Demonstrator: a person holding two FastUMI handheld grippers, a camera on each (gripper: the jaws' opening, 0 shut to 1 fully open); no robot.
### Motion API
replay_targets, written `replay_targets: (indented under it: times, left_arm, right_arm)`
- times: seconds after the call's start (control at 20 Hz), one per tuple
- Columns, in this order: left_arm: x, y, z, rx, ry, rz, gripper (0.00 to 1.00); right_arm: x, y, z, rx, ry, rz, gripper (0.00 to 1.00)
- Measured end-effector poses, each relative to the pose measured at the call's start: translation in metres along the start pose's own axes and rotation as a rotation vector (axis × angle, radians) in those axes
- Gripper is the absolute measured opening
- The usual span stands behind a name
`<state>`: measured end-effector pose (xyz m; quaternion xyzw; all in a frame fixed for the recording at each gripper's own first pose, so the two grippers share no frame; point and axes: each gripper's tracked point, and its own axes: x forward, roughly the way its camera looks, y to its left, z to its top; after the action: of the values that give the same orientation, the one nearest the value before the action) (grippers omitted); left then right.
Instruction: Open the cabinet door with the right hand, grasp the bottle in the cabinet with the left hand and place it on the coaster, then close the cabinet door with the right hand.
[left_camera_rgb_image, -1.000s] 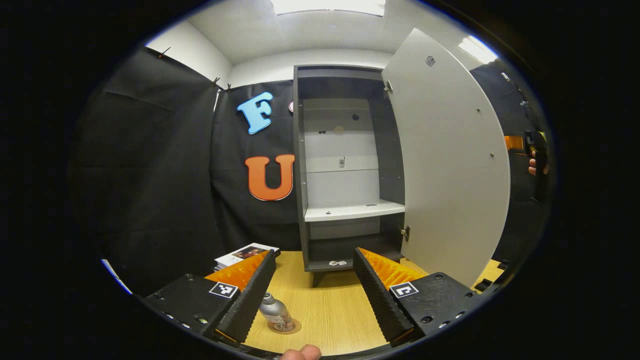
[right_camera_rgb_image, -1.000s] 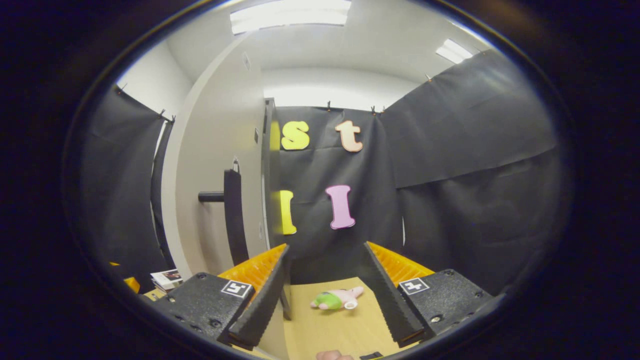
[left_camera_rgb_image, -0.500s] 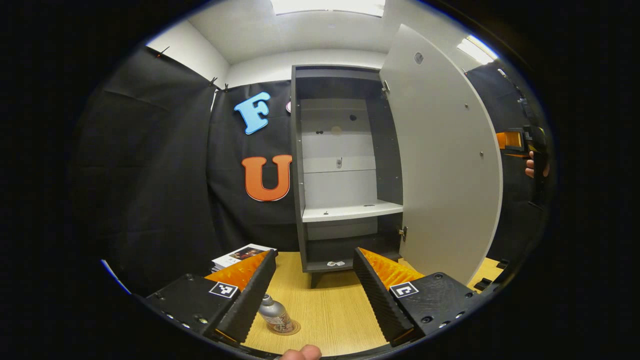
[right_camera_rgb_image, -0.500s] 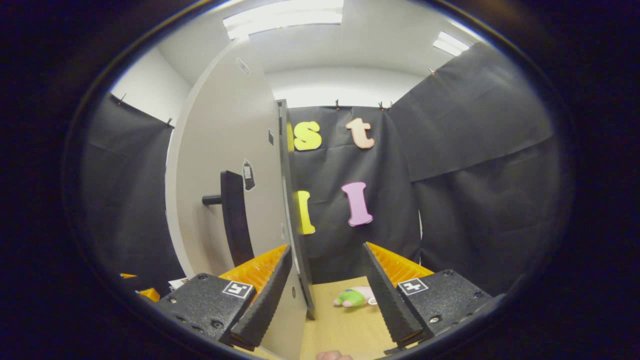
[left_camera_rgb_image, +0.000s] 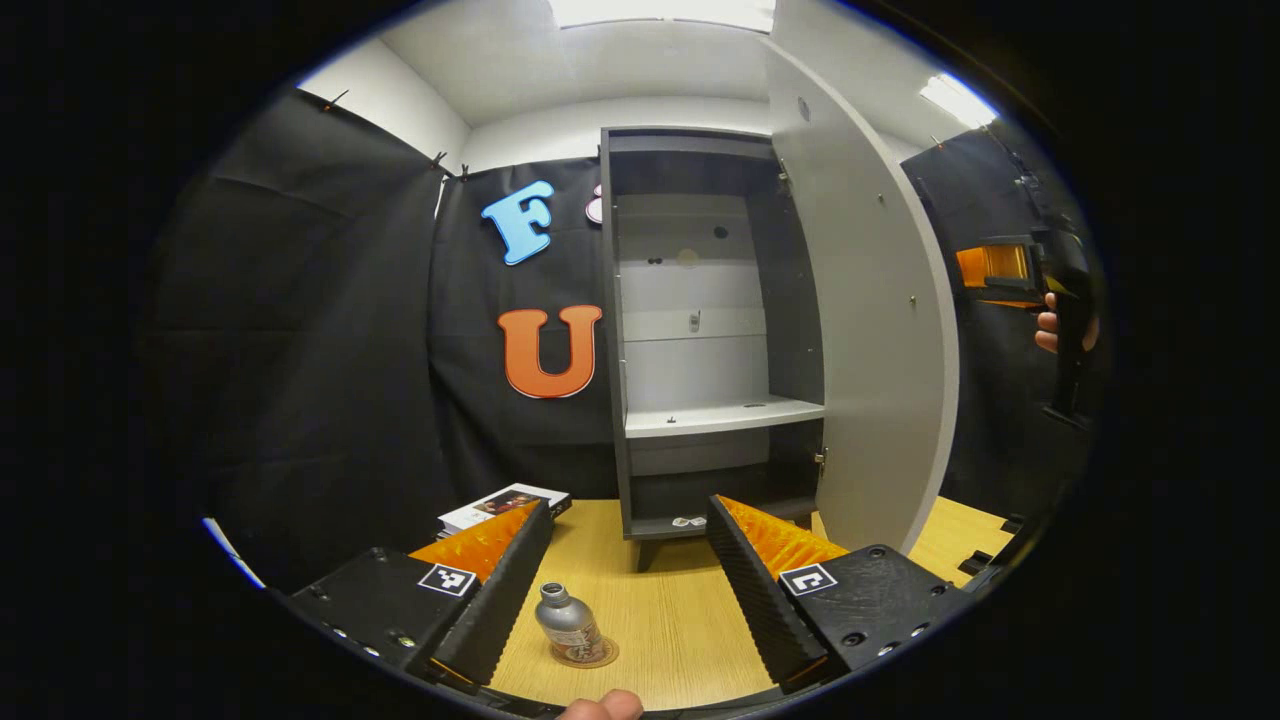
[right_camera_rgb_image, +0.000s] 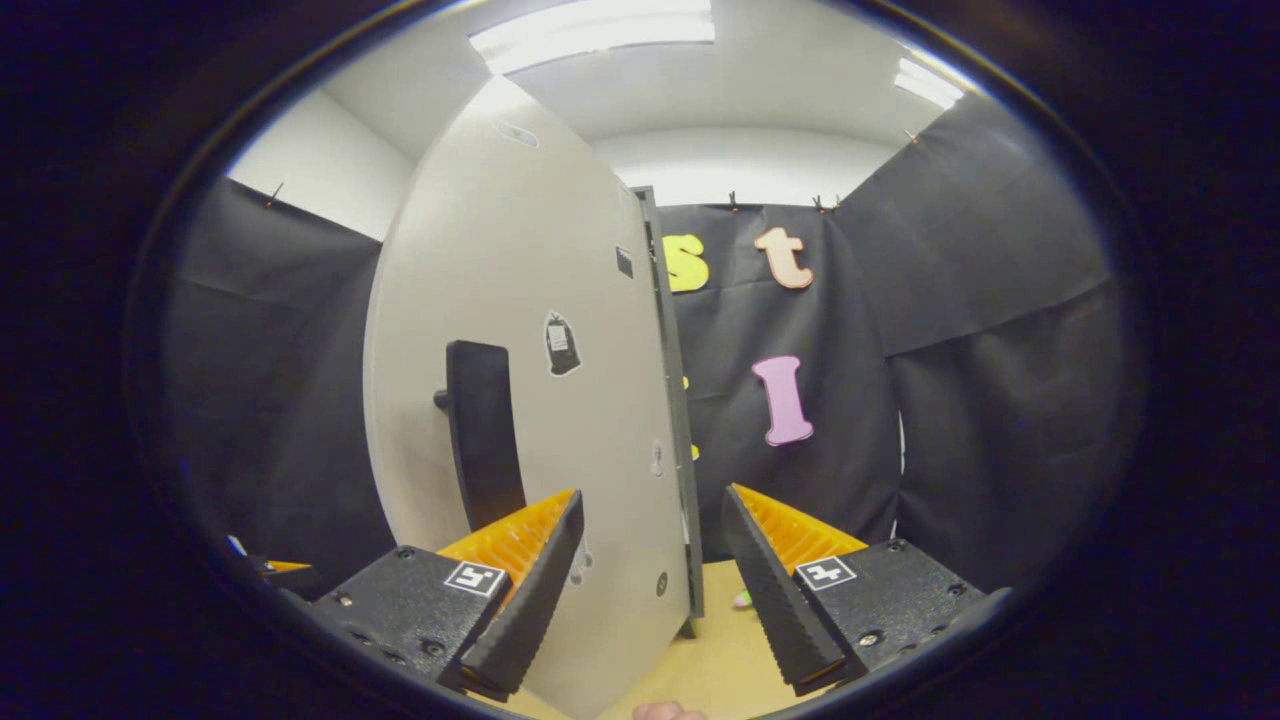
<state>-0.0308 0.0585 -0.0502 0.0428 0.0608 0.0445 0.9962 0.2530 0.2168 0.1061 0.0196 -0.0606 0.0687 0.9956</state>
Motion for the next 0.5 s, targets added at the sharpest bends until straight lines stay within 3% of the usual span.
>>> replay_targets:
  times: [0.5]
  left_arm:
    - [0.008,0.03,-0.006,-0.021,0.013,0.056,0.94]
  right_arm:
    - [0.057,0.085,-0.019,-0.034,-0.001,0.136,0.91]
